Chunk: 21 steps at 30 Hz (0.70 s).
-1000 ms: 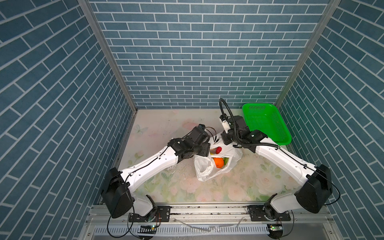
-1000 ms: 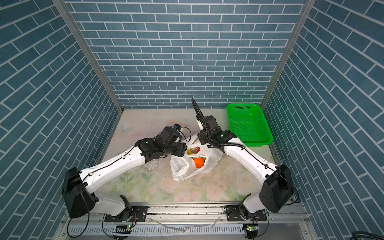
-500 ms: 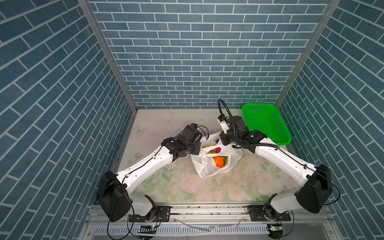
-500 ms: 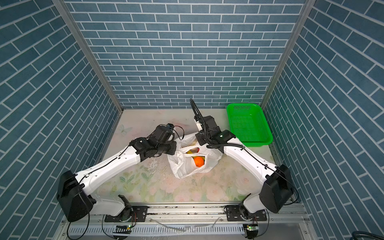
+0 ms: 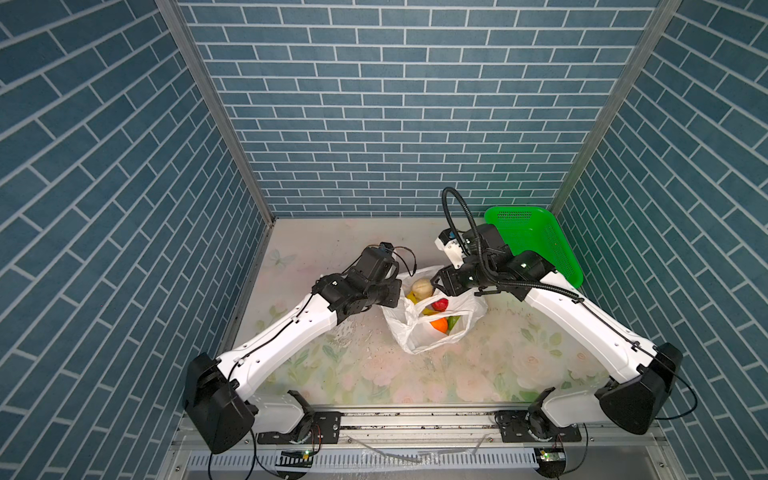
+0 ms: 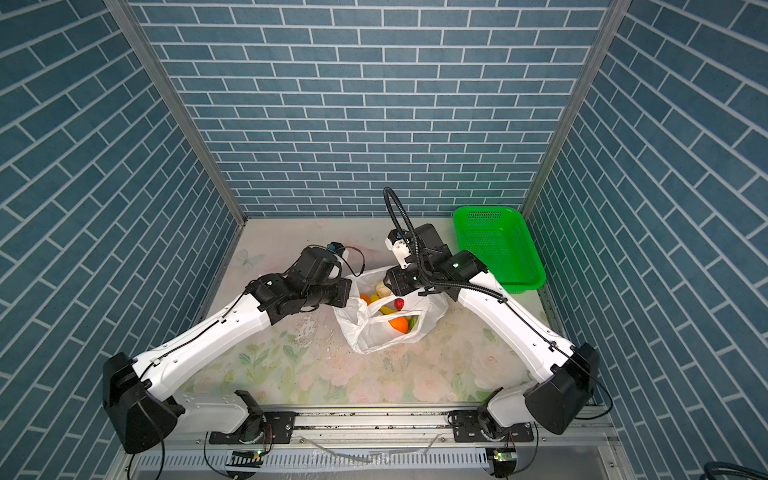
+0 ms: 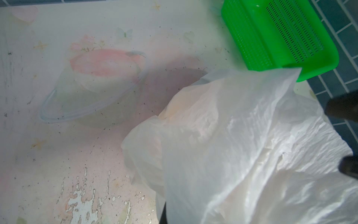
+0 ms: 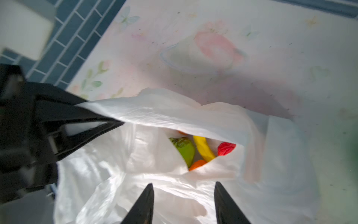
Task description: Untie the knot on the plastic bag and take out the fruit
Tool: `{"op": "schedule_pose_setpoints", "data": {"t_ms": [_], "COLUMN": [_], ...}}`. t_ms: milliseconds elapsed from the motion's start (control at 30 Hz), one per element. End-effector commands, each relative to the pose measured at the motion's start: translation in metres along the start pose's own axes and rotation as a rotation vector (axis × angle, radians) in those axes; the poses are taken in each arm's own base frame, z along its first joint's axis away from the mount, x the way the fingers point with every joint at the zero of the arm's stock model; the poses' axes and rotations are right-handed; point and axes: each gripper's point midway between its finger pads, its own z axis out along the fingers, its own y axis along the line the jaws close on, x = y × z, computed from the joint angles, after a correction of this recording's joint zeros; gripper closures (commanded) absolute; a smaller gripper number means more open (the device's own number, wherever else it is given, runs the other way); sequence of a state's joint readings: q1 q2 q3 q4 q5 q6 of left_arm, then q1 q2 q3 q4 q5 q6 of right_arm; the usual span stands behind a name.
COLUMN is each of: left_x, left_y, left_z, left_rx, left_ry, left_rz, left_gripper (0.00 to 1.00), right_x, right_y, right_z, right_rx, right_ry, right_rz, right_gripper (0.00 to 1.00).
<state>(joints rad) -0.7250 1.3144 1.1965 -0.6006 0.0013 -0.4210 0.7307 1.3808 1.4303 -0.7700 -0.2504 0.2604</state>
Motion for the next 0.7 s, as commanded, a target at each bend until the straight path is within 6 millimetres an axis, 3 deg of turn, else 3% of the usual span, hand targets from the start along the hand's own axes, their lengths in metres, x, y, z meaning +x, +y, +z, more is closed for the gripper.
{"op": "schedule_pose_setpoints", "data": {"t_ms": [0,200,267,467,667], "left_x": [-0.006,0.001,0.003,-0.001,-0.011], "left_y": [-0.003,-0.005,-0.004,-0.002,0.0], "left_z": [-0.01,-0.013,-0.012,-0.014,-0.023], "left_rx": [0.027,0.056,0.058,0.067,0.079], "left_ry": [-0.017,-0.017,-0.015,-0.03,-0.071], "left_rz": [-0.017,-0.02,-0.022,-0.025,-0.038], "left_gripper": [1.0,1.0,1.0,1.0,1.0], "right_x": [0.019,0.017,0.02,0.031,0.064], "right_y": [0.032,0.03,0.025,0.024,0.006], "right_z": [0.005,0.063,0.066,0.043,0.073], "right_rx": [-0.176,-0.241,-0.191,-0.128,-0.054], "right_ry": [0.063,0.07,0.062,0.049,0.14], "right_rz": [0.126,0.262,0.272,0.26,0.323], "right_gripper": [0.5,0.5,0.51,0.51,0.51]}}
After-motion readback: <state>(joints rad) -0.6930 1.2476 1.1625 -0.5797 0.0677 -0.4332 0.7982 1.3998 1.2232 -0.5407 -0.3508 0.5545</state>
